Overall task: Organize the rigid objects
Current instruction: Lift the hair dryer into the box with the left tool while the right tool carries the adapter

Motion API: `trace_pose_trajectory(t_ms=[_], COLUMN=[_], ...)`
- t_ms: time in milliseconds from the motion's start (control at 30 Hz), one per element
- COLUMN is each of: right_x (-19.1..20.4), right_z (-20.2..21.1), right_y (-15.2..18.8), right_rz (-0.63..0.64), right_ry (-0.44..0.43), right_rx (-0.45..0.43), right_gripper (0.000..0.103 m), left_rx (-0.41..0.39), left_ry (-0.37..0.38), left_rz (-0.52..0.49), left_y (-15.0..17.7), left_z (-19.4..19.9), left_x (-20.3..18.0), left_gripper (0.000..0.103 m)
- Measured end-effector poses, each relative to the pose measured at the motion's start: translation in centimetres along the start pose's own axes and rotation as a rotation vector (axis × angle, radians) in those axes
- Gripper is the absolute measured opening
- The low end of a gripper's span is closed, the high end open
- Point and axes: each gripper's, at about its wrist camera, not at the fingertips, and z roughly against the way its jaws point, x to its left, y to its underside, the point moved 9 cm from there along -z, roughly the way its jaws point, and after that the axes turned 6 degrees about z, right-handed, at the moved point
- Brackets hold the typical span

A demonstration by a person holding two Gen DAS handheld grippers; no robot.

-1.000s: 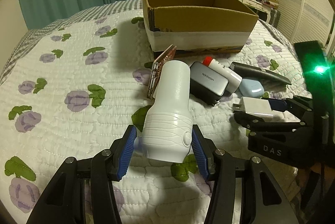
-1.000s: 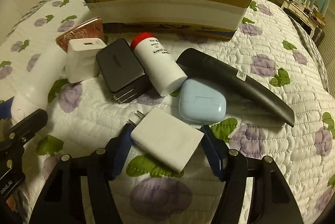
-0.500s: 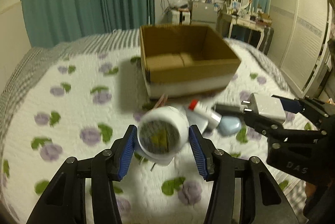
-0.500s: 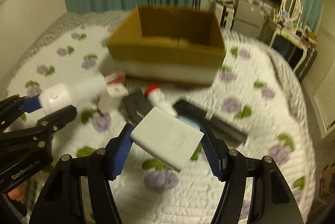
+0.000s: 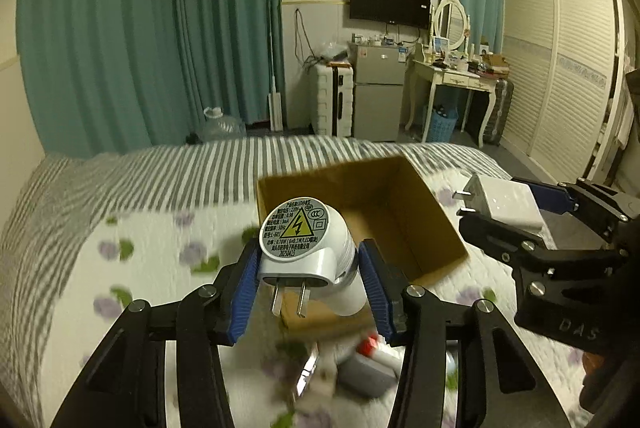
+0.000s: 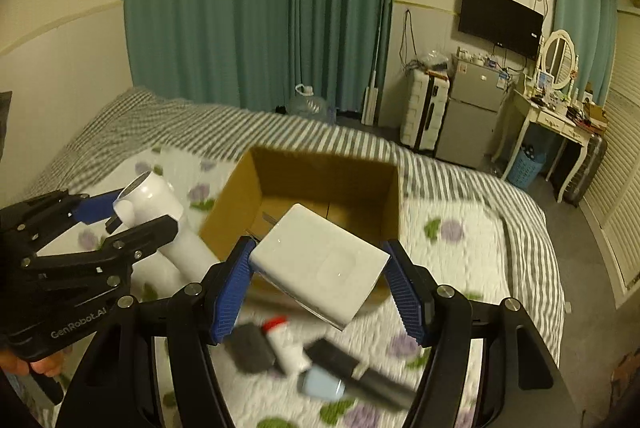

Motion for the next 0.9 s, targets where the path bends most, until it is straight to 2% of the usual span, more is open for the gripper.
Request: trace_pose_trajectory(t_ms=[200, 367, 467, 567, 667, 900], right_x=[-3.0, -4.5, -5.2, -5.1, -5.0, -3.5], right_z=[-5.1, -8.9, -10.8, -11.9, -12.7, -13.2], right_y=[-2.7, -2.0, -0.8, 0.7, 1.4, 1.8], right_rz=[-0.007, -0.016, -0.031, -0.038, -0.035, -0.006], right_ry=[0.002, -0.002, -0.006, -0.015, -0.018, -0.021], right_rx=[-0.004, 0.016, 0.026, 0.039, 0.057, 0.073], right_gripper=[0.065, 0.065, 0.065, 0.065, 0.065, 0.065], left_rx=[0.008, 0.052, 0.084, 0.090, 0.082, 0.085], left_ry=[-0.013, -0.019, -0.015, -0.006, -0.018, -0.036], left_rz=[-0.027, -0.006, -0.026, -0.032, -0.024, 0.015], left_y=[-3.0, -2.5, -1.7, -1.1, -1.0, -0.8], left_z=[-6.4, -11.4, -13.6, -14.2, -13.9, -11.1], left_x=[-0.6, -0.1, -0.1, -0.1, 0.3, 1.9], left_gripper=[0.050, 0.050, 0.050, 0.052, 0.060, 0.061])
